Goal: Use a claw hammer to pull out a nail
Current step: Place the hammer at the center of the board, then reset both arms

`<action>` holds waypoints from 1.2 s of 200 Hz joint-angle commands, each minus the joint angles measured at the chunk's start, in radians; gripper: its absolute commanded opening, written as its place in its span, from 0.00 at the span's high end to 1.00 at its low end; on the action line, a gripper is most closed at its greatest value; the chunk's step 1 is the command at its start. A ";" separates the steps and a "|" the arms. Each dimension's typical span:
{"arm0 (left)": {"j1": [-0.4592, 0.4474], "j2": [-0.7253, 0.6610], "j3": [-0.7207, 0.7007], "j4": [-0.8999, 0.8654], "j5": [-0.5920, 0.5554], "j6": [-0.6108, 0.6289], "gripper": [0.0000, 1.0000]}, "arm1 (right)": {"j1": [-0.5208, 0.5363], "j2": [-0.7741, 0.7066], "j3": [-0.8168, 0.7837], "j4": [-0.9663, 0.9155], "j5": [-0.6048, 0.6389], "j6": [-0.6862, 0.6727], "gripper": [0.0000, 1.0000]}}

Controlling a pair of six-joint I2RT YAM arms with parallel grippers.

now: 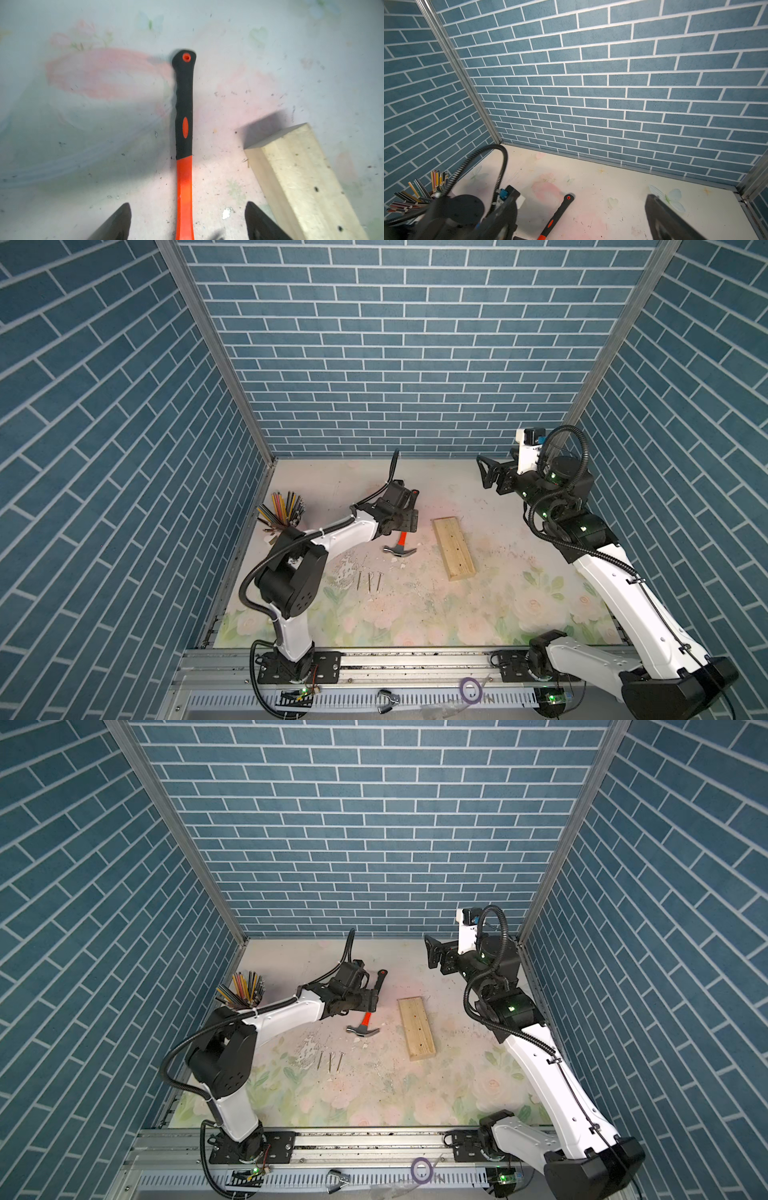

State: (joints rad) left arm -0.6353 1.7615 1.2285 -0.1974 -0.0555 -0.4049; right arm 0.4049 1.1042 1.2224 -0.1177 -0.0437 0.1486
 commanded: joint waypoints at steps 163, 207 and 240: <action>0.147 -0.960 -0.915 0.651 -0.362 0.276 0.13 | -0.288 -0.082 -0.497 0.254 0.364 0.055 0.05; 0.230 -1.138 -1.070 0.731 -0.426 0.358 0.13 | -0.358 -0.133 -0.636 0.324 0.392 0.058 0.04; 0.314 -1.152 -1.136 0.804 -0.405 0.375 0.13 | -0.385 -0.202 -0.768 0.412 0.435 0.029 0.05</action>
State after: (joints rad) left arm -0.3759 0.6098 0.1326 0.5022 -0.4458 -0.0685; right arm 0.0315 0.9535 0.5232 0.1913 0.3298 0.1791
